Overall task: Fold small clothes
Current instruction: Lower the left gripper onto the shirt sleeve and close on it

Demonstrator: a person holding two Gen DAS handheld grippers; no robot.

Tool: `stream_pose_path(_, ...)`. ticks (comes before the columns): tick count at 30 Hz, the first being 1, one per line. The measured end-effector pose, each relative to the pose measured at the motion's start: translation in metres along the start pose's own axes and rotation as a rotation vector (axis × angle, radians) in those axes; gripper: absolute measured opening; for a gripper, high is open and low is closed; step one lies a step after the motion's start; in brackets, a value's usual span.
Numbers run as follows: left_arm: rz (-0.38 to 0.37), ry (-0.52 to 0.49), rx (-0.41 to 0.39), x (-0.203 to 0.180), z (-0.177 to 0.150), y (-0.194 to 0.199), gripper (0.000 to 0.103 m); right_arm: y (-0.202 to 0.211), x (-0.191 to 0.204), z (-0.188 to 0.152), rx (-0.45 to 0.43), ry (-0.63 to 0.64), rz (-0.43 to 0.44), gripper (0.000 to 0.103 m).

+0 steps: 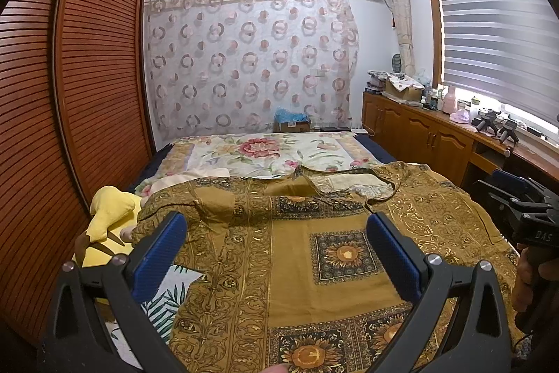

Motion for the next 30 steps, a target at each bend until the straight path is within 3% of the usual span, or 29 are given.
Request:
stream_pose_path(7, 0.005, 0.004, 0.009, -0.001, 0.000, -0.001, 0.103, 0.000, -0.003, 0.003, 0.004, -0.001, 0.004, 0.103)
stream_pose_path(13, 0.020, 0.011, 0.047, 0.009, -0.011, -0.010, 0.103, -0.015, 0.000, -0.022, 0.035, -0.026, 0.022, 0.103)
stream_pose_path(30, 0.069, 0.049, 0.159, 0.084, -0.056, -0.054, 0.103, -0.055, 0.008, -0.070, 0.172, 0.005, 0.094, 0.103)
Point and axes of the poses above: each gripper's, at about its wrist camera, not at the fingertips, and y roughly against the way its jaws point, x to its left, z to its top, the point moved 10 cm from there along -y, roughly the way its jaws point, and after that the axes turned 3 degrees about -x, right-handed, at the moved point
